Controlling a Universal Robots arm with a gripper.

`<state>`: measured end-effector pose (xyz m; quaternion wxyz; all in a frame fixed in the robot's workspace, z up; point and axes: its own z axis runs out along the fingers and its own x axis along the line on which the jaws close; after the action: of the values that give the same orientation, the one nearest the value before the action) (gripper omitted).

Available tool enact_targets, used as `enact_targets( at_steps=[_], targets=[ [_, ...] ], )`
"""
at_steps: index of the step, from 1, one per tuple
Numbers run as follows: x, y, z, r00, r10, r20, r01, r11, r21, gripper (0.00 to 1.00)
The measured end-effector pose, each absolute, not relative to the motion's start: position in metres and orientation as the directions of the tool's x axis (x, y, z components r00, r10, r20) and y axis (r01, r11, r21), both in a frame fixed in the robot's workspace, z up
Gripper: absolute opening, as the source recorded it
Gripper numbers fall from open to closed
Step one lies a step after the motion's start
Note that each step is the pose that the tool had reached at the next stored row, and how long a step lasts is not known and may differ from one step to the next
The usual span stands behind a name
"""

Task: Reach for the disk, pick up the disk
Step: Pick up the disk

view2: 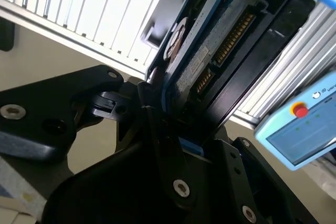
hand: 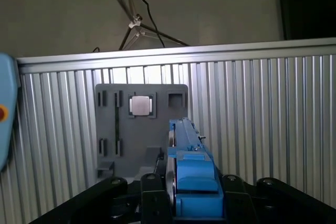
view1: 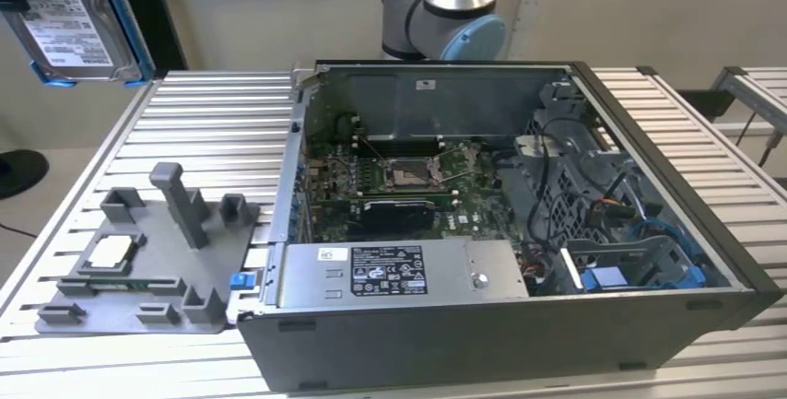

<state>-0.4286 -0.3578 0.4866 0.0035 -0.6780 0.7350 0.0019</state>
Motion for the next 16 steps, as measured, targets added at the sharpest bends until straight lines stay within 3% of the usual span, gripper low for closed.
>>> enact_targets(
  at_steps=[16],
  targets=[
    [-0.406,-0.358,0.487,-0.081,-0.997,-0.008,-0.997,0.081,-0.002,0.00]
  ],
)
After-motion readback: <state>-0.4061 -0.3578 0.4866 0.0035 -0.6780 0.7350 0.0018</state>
